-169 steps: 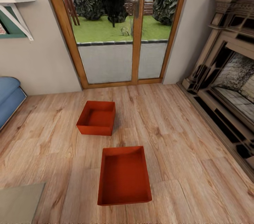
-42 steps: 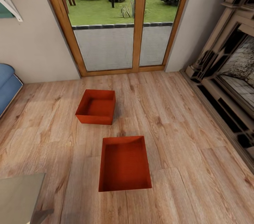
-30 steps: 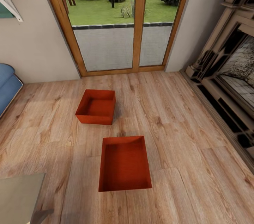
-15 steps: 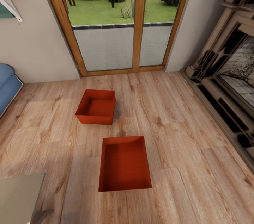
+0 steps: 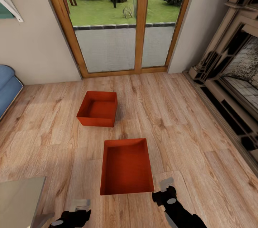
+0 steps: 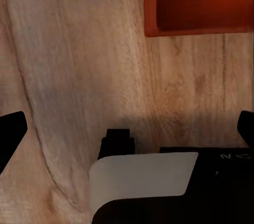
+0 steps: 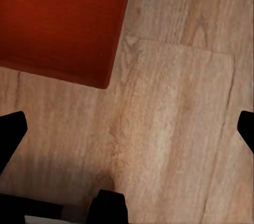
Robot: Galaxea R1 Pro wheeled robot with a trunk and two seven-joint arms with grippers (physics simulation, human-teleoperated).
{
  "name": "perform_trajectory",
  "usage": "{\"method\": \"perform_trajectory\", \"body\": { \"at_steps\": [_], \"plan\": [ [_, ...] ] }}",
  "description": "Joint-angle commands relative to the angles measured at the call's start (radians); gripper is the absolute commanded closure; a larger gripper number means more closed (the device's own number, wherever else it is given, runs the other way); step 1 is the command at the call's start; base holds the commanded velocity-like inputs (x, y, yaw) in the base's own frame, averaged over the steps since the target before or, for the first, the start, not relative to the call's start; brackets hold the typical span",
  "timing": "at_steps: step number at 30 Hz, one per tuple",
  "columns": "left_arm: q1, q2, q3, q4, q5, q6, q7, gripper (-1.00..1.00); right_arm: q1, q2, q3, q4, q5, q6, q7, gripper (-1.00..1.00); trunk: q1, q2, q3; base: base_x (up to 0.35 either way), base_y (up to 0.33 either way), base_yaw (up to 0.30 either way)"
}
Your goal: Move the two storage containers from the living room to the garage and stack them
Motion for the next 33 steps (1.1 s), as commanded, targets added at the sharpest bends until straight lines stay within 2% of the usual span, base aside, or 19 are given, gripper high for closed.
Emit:
{"method": "perform_trajectory", "body": {
  "at_steps": [1, 6, 8, 9, 12, 15, 17, 20, 21, 22, 23, 25, 29, 30, 33],
  "plan": [
    [-0.027, -0.001, 0.001, -0.006, 0.003, 0.014, 0.001, -1.0, -0.023, 0.0, 0.008, -0.004, -0.01, 0.009, -0.013, -1.0, 0.0, 0.0, -0.001, 0.0, 0.0, 0.0],
    [-0.156, -0.021, 0.001, -0.01, 0.007, 0.031, 0.005, -1.0, -0.111, 0.003, 0.003, -0.006, -0.021, 0.017, -0.045, -1.0, 0.0, 0.0, -0.001, 0.0, 0.0, 0.0],
    [-0.203, -0.026, 0.001, -0.01, 0.008, 0.048, 0.004, -1.0, -0.144, 0.006, 0.003, -0.007, -0.044, 0.018, -0.066, -1.0, 0.0, 0.0, -0.001, 0.0, 0.0, 0.0],
    [-0.25, -0.029, 0.002, -0.009, 0.009, 0.079, 0.003, -1.0, -0.178, 0.009, 0.003, -0.006, -0.081, 0.02, -0.084, -1.0, 0.0, 0.0, -0.001, 0.0, 0.0, 0.0],
    [-0.323, -0.032, 0.003, -0.009, 0.021, 0.124, 0.003, -1.0, -0.236, 0.012, 0.003, 0.002, -0.144, 0.026, -0.102, -1.0, 0.0, 0.0, -0.001, 0.0, 0.0, 0.0],
    [-0.383, -0.032, 0.003, -0.005, 0.049, 0.142, 0.003, -1.0, -0.279, 0.016, 0.003, 0.006, -0.181, 0.035, -0.108, -1.0, 0.0, 0.0, -0.001, 0.0, 0.0, 0.0],
    [-0.411, -0.032, 0.002, 0.006, 0.062, 0.147, 0.005, -1.0, -0.298, 0.023, 0.003, 0.008, -0.19, 0.038, -0.109, -1.0, 0.0, 0.0, -0.001, 0.0, 0.0, 0.0],
    [-0.488, -0.036, 0.003, 0.08, 0.072, 0.151, 0.011, -1.0, -0.328, 0.053, 0.003, 0.025, -0.197, 0.04, -0.112, -1.0, 0.0, 0.0, -0.001, 0.0, 0.0, 0.0],
    [-0.54, -0.047, 0.003, 0.148, 0.073, 0.15, 0.012, -1.0, -0.355, 0.077, 0.003, 0.065, -0.199, 0.035, -0.117, -1.0, 0.0, 0.0, -0.001, 0.0, 0.0, 0.0],
    [-0.569, -0.055, 0.002, 0.194, 0.073, 0.149, 0.013, -1.0, -0.374, 0.093, 0.003, 0.1, -0.199, 0.031, -0.121, -1.0, 0.0, 0.0, -0.001, 0.0, 0.0, 0.0],
    [-0.639, -0.073, 0.002, 0.347, 0.069, 0.121, 0.014, -1.0, -0.447, 0.158, 0.003, 0.258, -0.208, -0.002, -0.125, -1.0, 0.0, 0.0, -0.001, 0.0, 0.0, 0.0],
    [-0.657, -0.077, 0.002, 0.396, 0.069, 0.092, 0.014, -1.0, -0.468, 0.187, 0.003, 0.319, -0.221, -0.021, -0.126, -1.0, 0.0, 0.0, -0.001, 0.0, 0.0, 0.0],
    [-0.668, -0.08, 0.001, 0.49, 0.061, 0.049, 0.013, -1.0, -0.48, 0.216, 0.003, 0.358, -0.233, -0.029, -0.128, -1.0, 0.0, 0.0, -0.001, 0.0, 0.0, 0.0],
    [-0.67, -0.078, 0.0, 0.528, 0.058, 0.035, 0.016, -1.0, -0.483, 0.225, 0.003, 0.367, -0.249, -0.018, -0.143, -1.0, 0.0, 0.0, -0.001, 0.0, 0.0, 0.0],
    [-0.671, -0.076, -0.001, 0.536, 0.058, 0.035, 0.028, -1.0, -0.483, 0.225, 0.003, 0.379, -0.264, 0.006, -0.181, -1.0, 0.0, 0.0, -0.001, 0.0, 0.0, 0.0]
  ]
}}
